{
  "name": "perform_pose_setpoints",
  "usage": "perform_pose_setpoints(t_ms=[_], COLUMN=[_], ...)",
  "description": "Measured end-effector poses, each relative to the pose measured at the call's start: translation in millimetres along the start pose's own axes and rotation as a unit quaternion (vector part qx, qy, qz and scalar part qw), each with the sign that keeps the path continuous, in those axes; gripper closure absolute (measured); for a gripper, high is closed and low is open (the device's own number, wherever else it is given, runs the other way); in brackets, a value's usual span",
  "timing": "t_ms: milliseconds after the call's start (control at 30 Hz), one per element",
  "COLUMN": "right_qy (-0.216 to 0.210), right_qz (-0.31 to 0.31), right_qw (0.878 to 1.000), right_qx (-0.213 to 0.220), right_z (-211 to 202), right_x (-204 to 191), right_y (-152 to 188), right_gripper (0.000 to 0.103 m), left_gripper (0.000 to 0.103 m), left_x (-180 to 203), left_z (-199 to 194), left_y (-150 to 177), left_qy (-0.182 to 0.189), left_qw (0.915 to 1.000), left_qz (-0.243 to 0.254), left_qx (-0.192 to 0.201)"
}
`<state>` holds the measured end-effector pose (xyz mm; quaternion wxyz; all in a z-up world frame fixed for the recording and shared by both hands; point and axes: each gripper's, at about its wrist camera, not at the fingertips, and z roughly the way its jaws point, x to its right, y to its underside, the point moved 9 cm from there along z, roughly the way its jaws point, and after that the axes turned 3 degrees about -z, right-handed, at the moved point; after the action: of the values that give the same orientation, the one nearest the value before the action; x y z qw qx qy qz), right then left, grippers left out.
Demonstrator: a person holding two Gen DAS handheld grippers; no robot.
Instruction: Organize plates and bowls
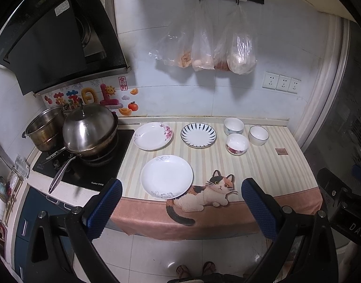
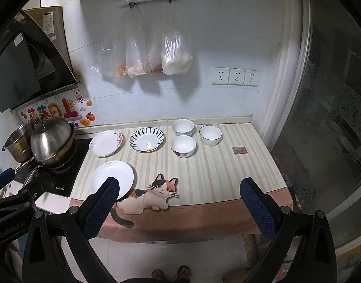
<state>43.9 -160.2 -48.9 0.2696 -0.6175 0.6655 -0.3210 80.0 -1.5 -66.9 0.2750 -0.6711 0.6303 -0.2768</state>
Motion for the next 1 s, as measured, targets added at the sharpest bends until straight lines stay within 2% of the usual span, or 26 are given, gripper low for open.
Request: perform_pose_setpoints(t_ms=[1000], right_qy=[-0.002], right_qz=[0.009], right_qw=[1.000], right_qx=[0.009], right_z=[-16], right_x=[6], right_y=[2], right_gripper=[0.000], left_gripper=[0.000], left_x=[7], left_z=[-16], left_y=[1], left_qy=[0.001], left_qw=[0.9999], left_qz=[0.004], left_qx=[0.013])
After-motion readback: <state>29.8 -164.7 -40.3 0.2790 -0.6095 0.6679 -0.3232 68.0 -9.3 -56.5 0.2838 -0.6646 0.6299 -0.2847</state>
